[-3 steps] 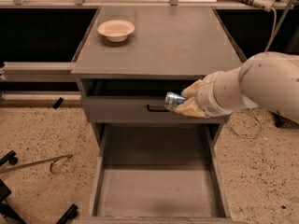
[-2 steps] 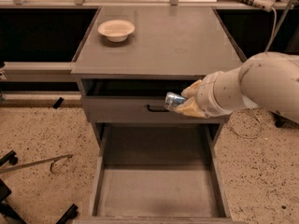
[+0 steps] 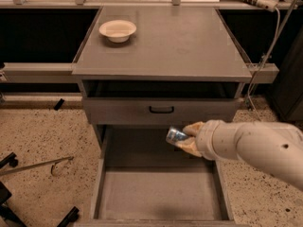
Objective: Place redbull can into middle drawer
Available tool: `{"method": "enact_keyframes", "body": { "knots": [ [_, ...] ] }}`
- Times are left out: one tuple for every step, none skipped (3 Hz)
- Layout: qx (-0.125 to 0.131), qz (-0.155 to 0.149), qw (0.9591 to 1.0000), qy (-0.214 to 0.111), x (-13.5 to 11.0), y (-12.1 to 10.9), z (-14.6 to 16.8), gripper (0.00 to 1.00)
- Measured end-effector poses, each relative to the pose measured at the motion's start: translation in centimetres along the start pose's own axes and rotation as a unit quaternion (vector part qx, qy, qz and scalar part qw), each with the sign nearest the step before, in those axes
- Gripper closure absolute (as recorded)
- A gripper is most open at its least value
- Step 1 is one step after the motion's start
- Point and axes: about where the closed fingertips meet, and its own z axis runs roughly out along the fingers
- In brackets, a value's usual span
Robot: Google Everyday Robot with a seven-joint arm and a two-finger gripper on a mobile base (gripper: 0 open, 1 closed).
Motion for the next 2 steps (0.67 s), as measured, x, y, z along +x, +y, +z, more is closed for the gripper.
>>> {"method": "enact_keyframes", "body": {
  "knots": [
    [-0.01, 0.043, 0.999, 0.0, 5.1, 5.1, 3.9, 1.0],
    [-0.015, 0.087, 0.9961, -0.002, 8.0, 7.1, 6.0, 1.0]
  ]
}}
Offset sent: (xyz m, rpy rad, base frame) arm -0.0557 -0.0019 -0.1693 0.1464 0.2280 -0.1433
